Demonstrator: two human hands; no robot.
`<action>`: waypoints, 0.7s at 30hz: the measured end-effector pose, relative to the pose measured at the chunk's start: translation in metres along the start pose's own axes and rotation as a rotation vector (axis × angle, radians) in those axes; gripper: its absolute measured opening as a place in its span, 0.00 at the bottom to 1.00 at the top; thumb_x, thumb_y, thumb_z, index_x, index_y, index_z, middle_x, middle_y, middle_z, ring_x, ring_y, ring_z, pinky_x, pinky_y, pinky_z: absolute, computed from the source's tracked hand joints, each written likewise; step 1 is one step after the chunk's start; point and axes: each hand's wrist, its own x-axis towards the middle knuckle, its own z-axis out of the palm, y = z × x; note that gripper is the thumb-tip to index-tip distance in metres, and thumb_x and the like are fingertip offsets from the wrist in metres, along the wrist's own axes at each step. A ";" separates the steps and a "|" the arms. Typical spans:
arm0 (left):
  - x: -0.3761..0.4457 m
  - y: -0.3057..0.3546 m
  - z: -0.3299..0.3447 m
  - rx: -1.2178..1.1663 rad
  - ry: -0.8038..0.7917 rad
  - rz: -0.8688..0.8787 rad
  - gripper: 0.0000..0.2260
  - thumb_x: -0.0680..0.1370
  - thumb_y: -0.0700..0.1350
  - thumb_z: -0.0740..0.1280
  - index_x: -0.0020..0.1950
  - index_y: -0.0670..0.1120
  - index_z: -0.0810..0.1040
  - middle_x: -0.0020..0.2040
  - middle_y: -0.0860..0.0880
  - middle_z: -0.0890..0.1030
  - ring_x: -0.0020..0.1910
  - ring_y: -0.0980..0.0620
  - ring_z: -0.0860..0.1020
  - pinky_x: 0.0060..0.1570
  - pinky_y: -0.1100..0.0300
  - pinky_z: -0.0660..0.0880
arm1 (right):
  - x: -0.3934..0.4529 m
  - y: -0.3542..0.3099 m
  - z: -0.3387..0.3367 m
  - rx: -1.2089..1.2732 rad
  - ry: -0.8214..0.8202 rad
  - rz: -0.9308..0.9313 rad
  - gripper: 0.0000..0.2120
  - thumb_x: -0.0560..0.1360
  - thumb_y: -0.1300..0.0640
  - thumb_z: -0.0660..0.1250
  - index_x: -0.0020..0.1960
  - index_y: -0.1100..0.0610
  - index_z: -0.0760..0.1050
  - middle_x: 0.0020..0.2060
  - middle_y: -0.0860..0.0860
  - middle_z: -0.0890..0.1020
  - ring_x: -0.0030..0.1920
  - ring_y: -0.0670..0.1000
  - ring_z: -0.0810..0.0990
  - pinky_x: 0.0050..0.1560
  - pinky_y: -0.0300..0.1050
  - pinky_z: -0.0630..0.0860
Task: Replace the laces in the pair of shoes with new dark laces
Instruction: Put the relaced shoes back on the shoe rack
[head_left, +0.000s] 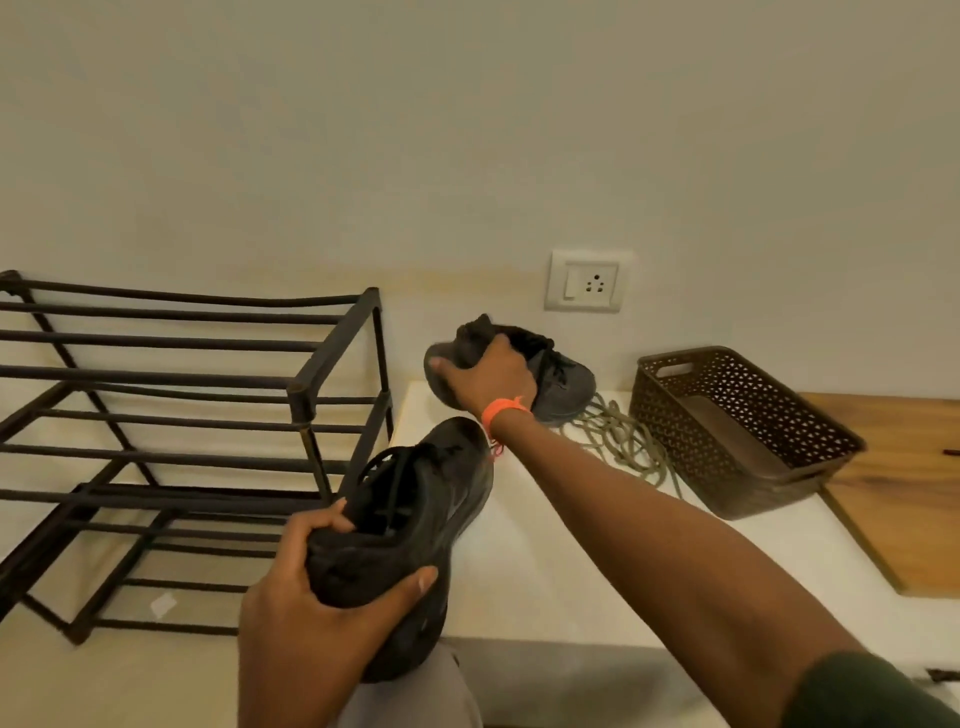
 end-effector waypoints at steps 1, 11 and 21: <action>-0.008 0.010 -0.008 -0.017 0.018 0.004 0.33 0.49 0.54 0.83 0.49 0.57 0.73 0.45 0.72 0.78 0.45 0.72 0.77 0.44 0.79 0.72 | -0.009 -0.001 -0.020 0.056 0.044 -0.016 0.35 0.64 0.31 0.72 0.60 0.55 0.72 0.54 0.51 0.81 0.55 0.56 0.80 0.54 0.49 0.76; -0.100 0.064 -0.101 0.095 0.303 0.119 0.30 0.54 0.52 0.84 0.49 0.60 0.73 0.51 0.70 0.78 0.51 0.63 0.79 0.52 0.56 0.78 | -0.175 0.011 -0.152 -0.019 -0.281 -0.511 0.29 0.53 0.33 0.79 0.47 0.48 0.81 0.41 0.44 0.84 0.43 0.45 0.83 0.47 0.47 0.80; -0.146 0.038 -0.152 0.167 0.476 0.127 0.30 0.57 0.51 0.83 0.54 0.56 0.73 0.50 0.70 0.75 0.48 0.68 0.76 0.49 0.60 0.77 | -0.303 -0.015 -0.109 -0.259 -0.459 -0.927 0.25 0.61 0.33 0.74 0.49 0.49 0.76 0.42 0.44 0.82 0.41 0.48 0.80 0.44 0.46 0.78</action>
